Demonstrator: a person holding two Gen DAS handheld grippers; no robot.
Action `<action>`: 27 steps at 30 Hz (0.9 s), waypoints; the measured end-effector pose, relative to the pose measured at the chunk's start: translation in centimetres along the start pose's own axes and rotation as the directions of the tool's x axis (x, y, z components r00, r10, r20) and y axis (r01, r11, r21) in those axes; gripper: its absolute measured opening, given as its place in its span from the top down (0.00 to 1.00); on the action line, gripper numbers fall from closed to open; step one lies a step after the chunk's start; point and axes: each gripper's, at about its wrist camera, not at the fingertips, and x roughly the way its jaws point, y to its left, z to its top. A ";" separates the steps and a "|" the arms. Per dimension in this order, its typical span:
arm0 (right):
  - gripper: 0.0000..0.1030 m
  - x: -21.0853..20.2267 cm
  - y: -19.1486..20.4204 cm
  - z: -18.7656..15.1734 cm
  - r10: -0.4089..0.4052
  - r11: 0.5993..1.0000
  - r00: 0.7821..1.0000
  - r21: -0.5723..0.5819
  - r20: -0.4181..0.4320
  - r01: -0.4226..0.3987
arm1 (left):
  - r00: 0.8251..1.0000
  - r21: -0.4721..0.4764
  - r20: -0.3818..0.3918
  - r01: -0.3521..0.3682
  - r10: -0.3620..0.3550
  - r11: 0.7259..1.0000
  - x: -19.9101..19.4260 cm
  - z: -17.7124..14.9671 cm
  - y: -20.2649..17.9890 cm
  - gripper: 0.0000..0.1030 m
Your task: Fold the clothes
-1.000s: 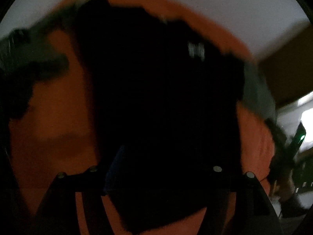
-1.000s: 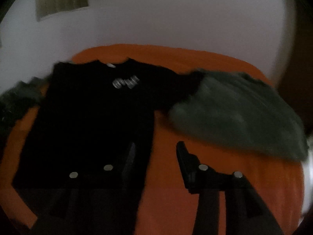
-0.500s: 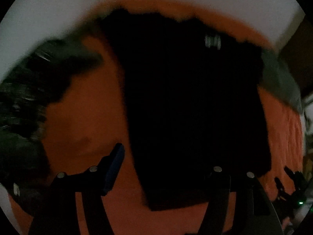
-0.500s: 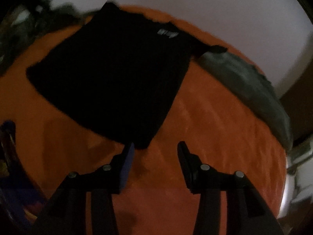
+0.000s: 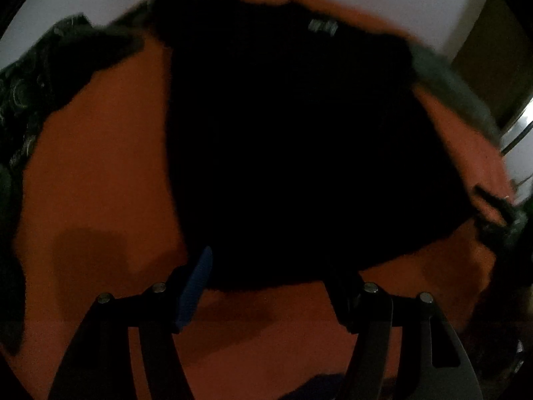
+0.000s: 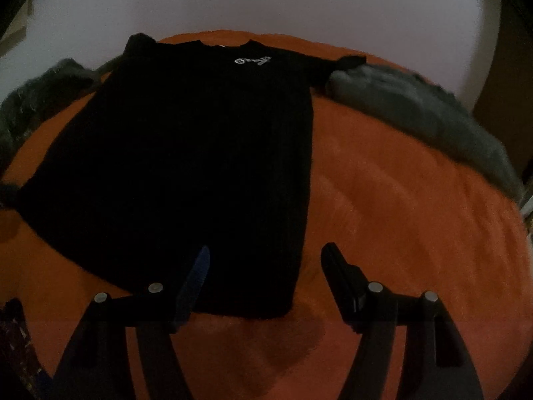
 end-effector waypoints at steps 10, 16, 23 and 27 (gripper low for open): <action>0.33 0.9 -7.2 -2.6 0.120 0.925 0.993 0.360 0.023 -0.120 | 0.990 -0.059 0.057 -0.125 0.129 0.990 0.3 -1.0 2.0 0.35; 0.33 0.3 -8.7 -3.1 0.144 0.887 0.987 0.433 0.072 -0.161 | 0.988 -0.221 0.096 -0.100 0.123 0.970 -1.5 -1.8 4.3 0.35; 0.33 1.5 -10.2 -2.9 0.208 0.842 0.974 0.489 0.092 -0.226 | 0.997 0.060 0.071 0.004 -0.008 0.998 -0.3 -1.8 -1.9 0.35; 0.33 1.4 -10.1 -3.0 0.211 0.841 0.973 0.491 0.093 -0.229 | 0.994 0.104 0.054 -0.101 0.095 0.989 0.8 -1.7 -2.4 0.35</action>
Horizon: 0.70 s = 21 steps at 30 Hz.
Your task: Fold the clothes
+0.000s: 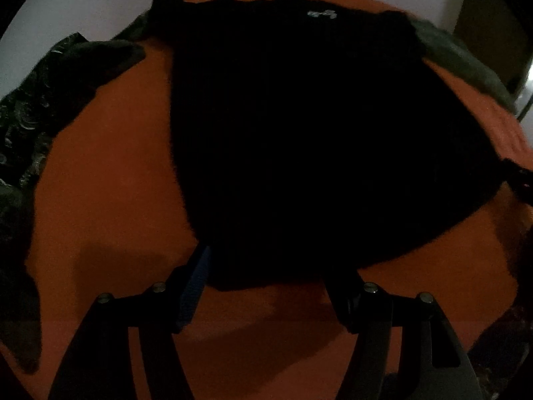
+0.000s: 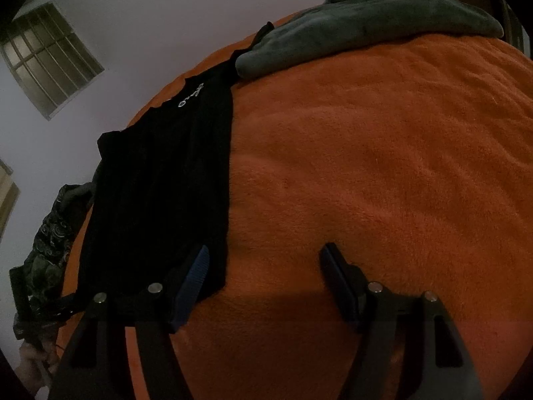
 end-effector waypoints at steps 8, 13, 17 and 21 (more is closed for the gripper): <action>0.33 -0.2 -0.3 -0.3 0.012 1.000 1.000 0.014 -0.004 -0.012 | 1.000 0.002 -0.013 0.007 -0.007 1.000 -0.6 -0.9 0.2 0.35; 0.33 -0.1 -0.5 -0.2 0.020 1.000 1.000 0.022 -0.006 -0.020 | 0.995 -0.046 0.021 -0.098 0.099 0.994 -1.1 -0.2 0.3 0.35; 0.33 -0.1 -0.6 -0.2 0.031 0.999 1.000 0.030 -0.005 -0.031 | 0.979 -0.294 0.113 -0.129 0.169 0.947 -4.1 -0.9 4.5 0.35; 0.33 -0.1 -0.7 -0.2 0.039 0.999 0.999 0.037 -0.006 -0.038 | 0.986 -0.461 0.057 -0.113 0.156 0.880 -4.2 -2.1 9.4 0.35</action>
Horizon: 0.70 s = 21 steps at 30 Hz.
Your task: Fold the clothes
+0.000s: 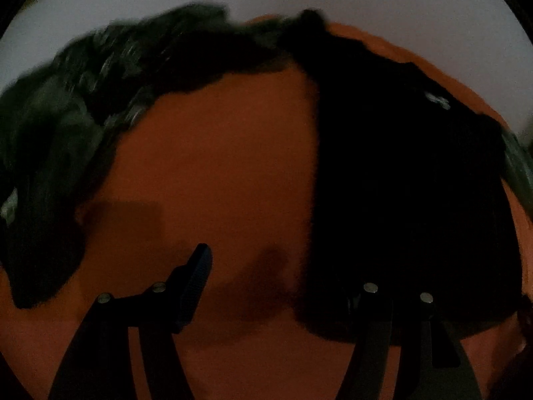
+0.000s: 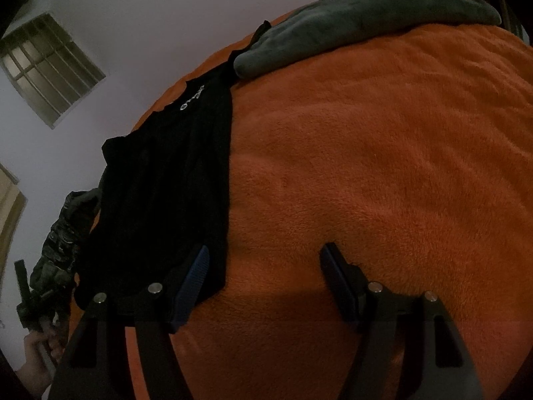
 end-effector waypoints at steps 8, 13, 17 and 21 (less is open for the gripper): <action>0.33 0.1 -0.2 0.1 0.012 1.000 1.000 0.014 -0.002 -0.012 | 0.991 0.126 -0.026 0.134 -0.131 0.983 0.9 -0.8 -1.4 0.35; 0.33 0.1 -0.2 0.0 0.017 1.000 1.000 0.020 -0.001 -0.017 | 0.985 0.260 0.038 0.153 -0.168 0.953 -1.2 -1.1 -4.7 0.35; 0.33 0.1 -0.4 0.0 0.024 0.999 1.000 0.028 -0.002 -0.024 | 0.980 0.400 0.072 0.140 -0.183 0.906 -2.2 -1.9 -6.5 0.35; 0.33 0.1 -0.5 0.1 0.033 0.999 0.999 0.036 -0.003 -0.032 | 0.979 0.495 0.063 0.137 -0.193 0.858 -1.7 -2.5 -7.3 0.35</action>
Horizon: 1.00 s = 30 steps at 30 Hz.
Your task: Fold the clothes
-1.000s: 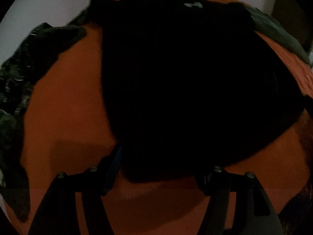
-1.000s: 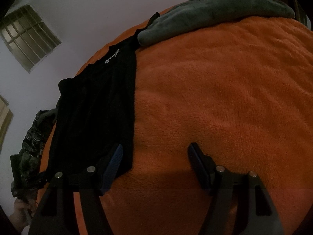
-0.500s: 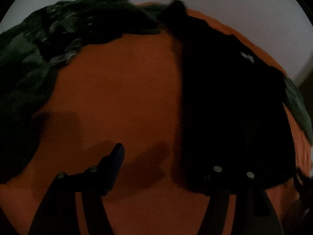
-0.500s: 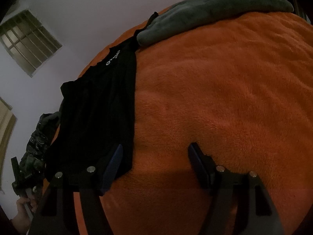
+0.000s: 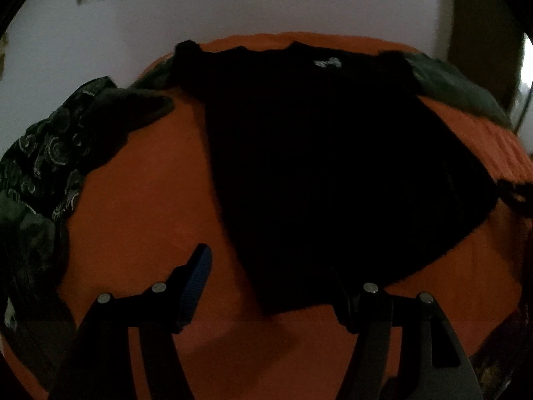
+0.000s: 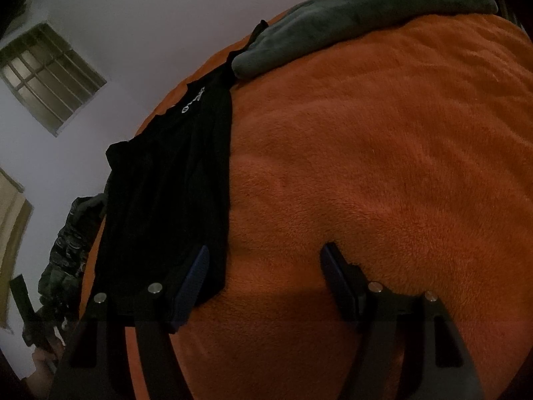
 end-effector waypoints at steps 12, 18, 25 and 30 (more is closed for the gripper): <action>0.33 -0.1 -0.4 -0.1 0.014 1.000 1.000 0.015 -0.004 -0.014 | 0.997 0.213 -0.077 -0.003 0.020 0.977 1.8 -0.3 -3.2 0.35; 0.33 -0.1 -0.5 -0.2 0.024 0.999 1.000 0.028 -0.001 -0.024 | 0.982 0.264 -0.118 -0.112 0.147 0.958 3.9 0.4 -4.2 0.36; 0.33 -0.1 -0.5 -0.4 0.029 0.999 1.000 0.036 0.001 -0.029 | 0.979 0.208 -0.138 -0.120 0.150 0.971 4.8 1.3 -3.4 0.62; 0.33 -0.1 -0.5 -0.4 0.032 0.999 0.999 0.040 0.001 -0.033 | 0.982 0.221 -0.149 -0.085 0.120 0.971 5.0 1.4 -4.4 0.95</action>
